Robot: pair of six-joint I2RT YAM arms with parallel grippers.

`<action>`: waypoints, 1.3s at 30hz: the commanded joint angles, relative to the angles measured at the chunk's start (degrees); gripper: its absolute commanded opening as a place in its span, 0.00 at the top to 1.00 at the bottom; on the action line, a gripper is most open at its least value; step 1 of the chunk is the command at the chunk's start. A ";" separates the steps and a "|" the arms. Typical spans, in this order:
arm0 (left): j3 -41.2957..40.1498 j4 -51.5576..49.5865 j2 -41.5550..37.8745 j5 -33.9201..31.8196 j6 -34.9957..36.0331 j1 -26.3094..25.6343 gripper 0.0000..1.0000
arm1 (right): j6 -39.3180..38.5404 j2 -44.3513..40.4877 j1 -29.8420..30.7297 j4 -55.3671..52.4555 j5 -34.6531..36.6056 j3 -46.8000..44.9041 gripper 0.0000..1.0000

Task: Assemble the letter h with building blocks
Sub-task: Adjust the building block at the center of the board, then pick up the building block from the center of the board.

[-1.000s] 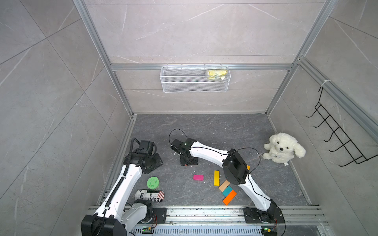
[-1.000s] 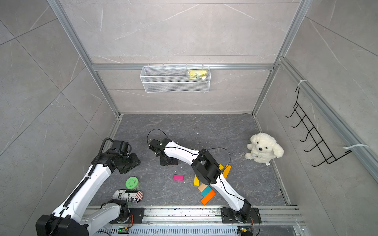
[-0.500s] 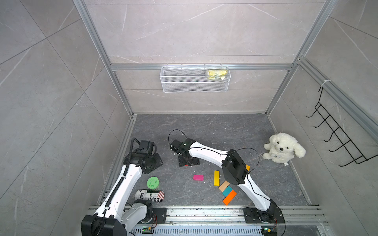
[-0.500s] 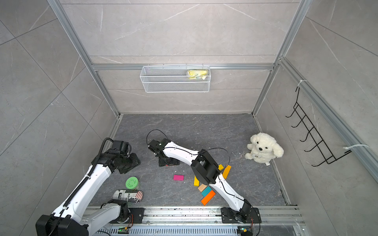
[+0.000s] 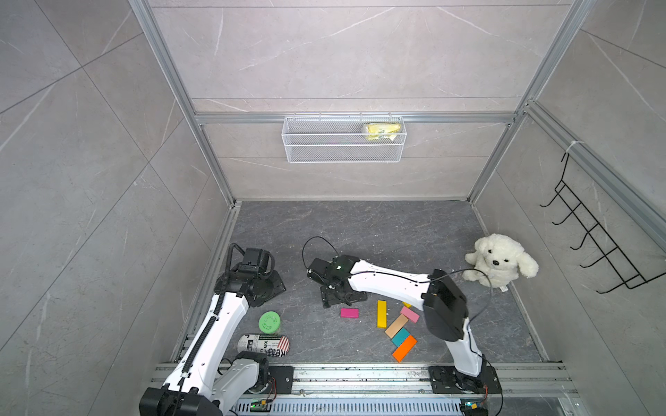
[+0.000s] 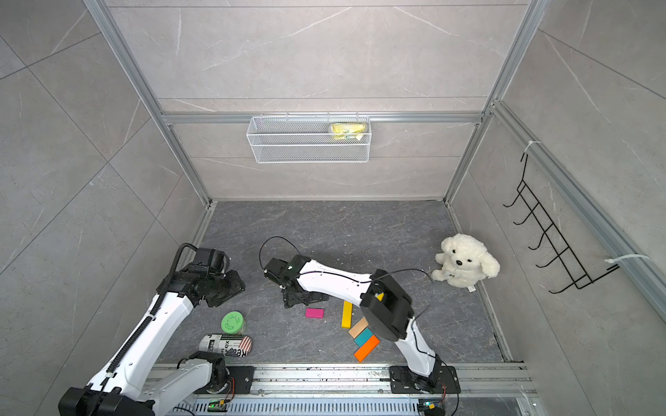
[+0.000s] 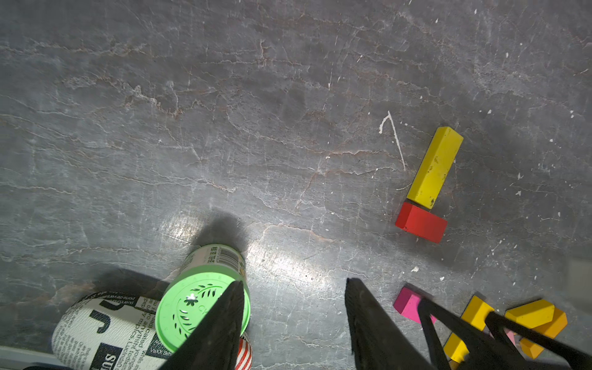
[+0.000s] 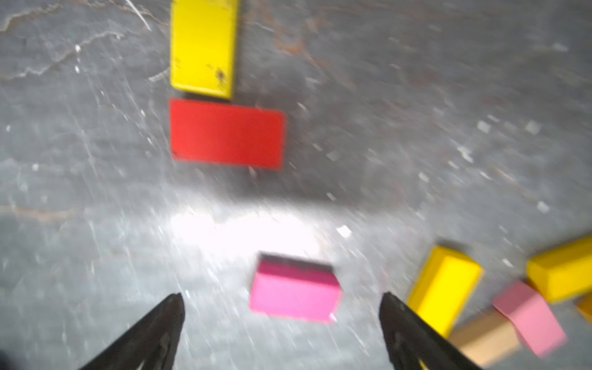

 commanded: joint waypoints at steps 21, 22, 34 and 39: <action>2.08 1.36 3.37 2.78 2.02 0.19 0.44 | 13.52 0.03 0.07 12.26 -5.99 -16.26 0.13; 2.03 1.36 3.33 2.72 2.03 0.27 0.44 | 13.44 0.06 0.22 12.16 -5.90 -16.33 0.18; 1.59 1.51 3.02 2.38 1.88 0.19 0.44 | 0.65 -3.67 -3.04 10.75 -1.70 -11.91 0.44; 1.38 1.93 3.24 2.73 1.73 0.22 0.44 | -5.69 -2.36 -8.02 12.37 -3.86 -9.21 0.44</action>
